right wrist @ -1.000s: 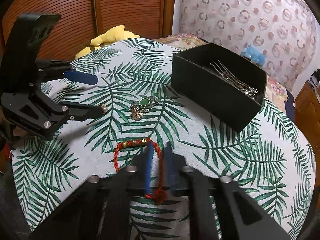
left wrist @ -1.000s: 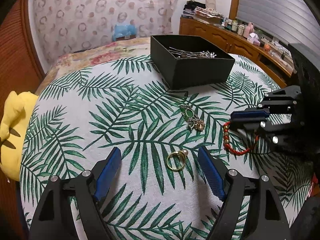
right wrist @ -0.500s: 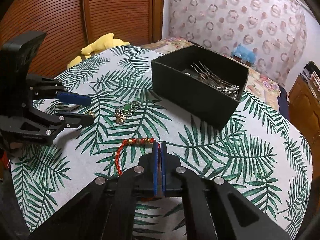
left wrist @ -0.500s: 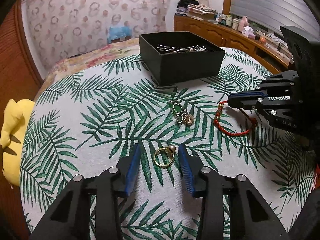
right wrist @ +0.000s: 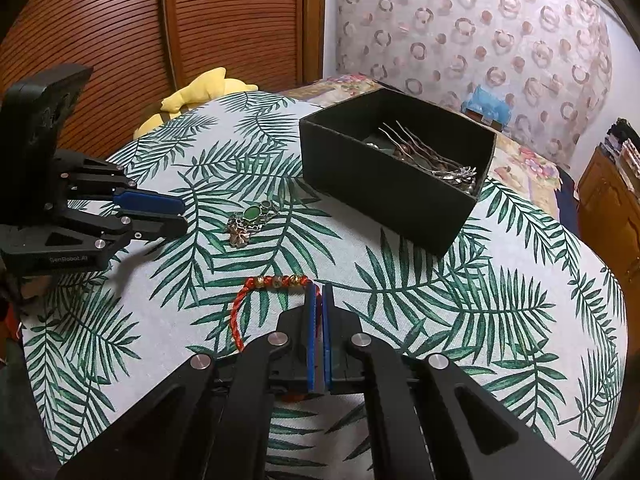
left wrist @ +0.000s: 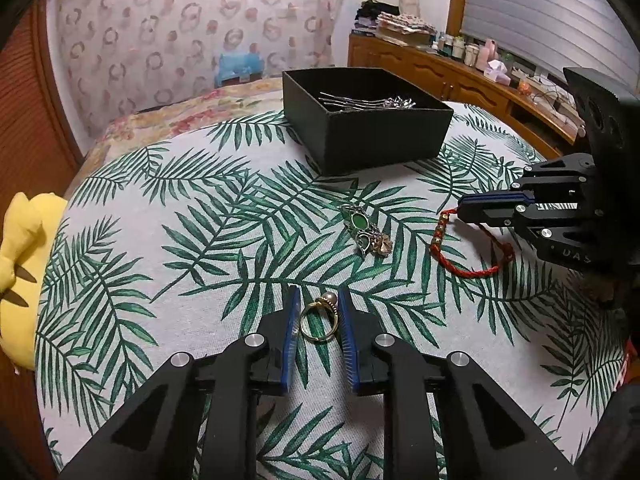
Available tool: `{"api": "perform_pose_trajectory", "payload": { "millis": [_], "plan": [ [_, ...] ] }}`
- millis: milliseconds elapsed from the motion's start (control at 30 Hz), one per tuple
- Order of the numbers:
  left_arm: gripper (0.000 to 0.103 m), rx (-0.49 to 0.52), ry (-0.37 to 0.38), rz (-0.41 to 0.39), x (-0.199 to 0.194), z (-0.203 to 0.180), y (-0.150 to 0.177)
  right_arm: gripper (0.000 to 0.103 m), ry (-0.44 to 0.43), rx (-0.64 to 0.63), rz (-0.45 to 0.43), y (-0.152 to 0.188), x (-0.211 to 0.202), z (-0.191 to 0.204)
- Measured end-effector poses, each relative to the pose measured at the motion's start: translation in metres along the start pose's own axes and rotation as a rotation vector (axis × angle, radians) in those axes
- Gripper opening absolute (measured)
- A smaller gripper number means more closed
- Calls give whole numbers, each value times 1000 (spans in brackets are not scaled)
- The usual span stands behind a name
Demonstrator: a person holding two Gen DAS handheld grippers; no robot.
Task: Organize jewelry
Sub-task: 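Grasp the gold ring with the left gripper while the right grasps the red string bracelet, then carry the gold ring and red bracelet into the black box and open both grippers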
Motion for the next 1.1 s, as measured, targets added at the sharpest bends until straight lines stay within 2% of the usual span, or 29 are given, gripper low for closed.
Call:
{"api": "perform_pose_trajectory", "payload": {
  "millis": [400, 833, 1000, 1100],
  "plan": [
    [18, -16, 2, -48, -5, 5, -20, 3, 6, 7, -56, -27, -13, -14],
    [18, 14, 9, -154, -5, -1, -82, 3, 63, -29, -203, -94, -40, -50],
    [18, 31, 9, -184, -3, -4, -102, 3, 78, -30, -246, -118, -36, -64],
    [18, 39, 8, -200, -2, -7, -113, 3, 81, 1, -256, -121, -28, -74]
  ]
}}
Point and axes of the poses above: each gripper's, at about its wrist camera, not at the fingertips, and x roughly the way its jaws point, z to its left, y to its underside, the point moved 7 cm from there along x, roughly the way its jaws point, and after that the axes turned 8 degrees about -z, right-handed, at the moved point
